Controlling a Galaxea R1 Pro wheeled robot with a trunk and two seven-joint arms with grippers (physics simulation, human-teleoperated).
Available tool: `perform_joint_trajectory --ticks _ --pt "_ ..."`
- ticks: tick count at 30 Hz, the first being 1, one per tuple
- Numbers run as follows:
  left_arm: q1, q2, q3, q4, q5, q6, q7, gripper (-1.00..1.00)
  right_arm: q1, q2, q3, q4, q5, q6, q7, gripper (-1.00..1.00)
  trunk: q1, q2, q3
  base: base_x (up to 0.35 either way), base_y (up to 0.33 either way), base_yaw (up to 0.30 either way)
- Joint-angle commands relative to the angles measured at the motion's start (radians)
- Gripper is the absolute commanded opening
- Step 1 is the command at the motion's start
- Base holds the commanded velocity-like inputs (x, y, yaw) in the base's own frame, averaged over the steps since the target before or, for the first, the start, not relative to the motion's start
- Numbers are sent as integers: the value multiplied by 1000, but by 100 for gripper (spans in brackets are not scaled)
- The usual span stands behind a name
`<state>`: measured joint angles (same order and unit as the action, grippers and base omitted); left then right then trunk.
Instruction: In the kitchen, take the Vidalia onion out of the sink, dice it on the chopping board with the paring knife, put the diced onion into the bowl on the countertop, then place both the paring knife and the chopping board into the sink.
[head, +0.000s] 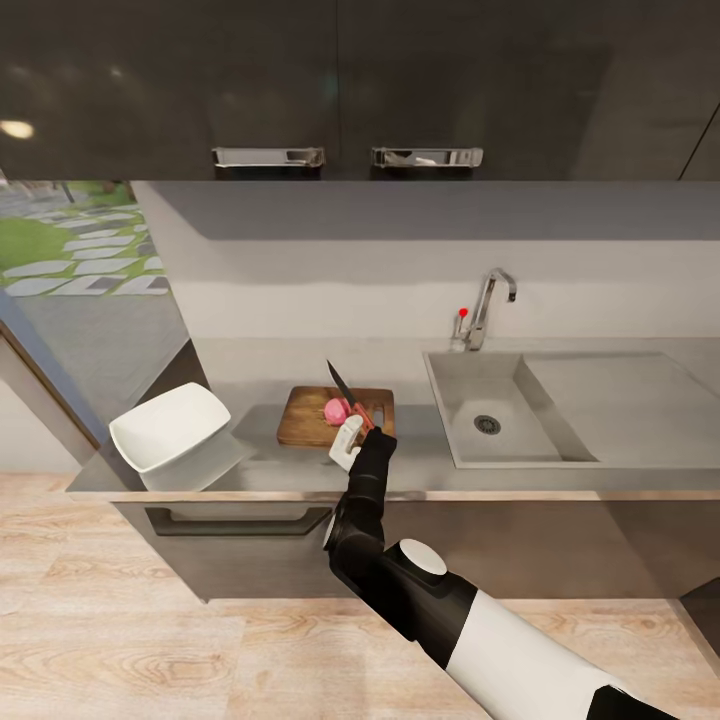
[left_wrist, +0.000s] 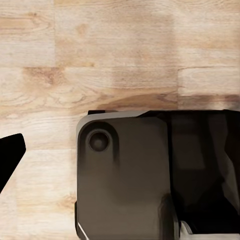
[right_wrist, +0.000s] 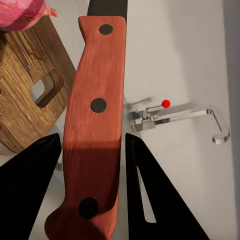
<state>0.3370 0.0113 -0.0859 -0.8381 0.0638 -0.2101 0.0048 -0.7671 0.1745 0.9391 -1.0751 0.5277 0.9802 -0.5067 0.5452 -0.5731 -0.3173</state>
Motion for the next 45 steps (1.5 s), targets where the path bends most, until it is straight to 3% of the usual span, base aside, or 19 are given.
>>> perform_joint_trajectory --ticks 1,16,45 --pt "0 1 -3 -1 7 -2 1 100 -1 0 3 1 -5 4 -7 -100 0 -1 -2 0 0 0" --pt "0 1 -3 -1 7 -2 1 100 -1 0 2 -1 -3 5 -7 -100 0 -1 -19 0 0 0" --pt "0 1 -3 -3 7 -2 1 100 -1 0 3 -2 -3 5 -11 -100 0 -1 -20 31 19 0"
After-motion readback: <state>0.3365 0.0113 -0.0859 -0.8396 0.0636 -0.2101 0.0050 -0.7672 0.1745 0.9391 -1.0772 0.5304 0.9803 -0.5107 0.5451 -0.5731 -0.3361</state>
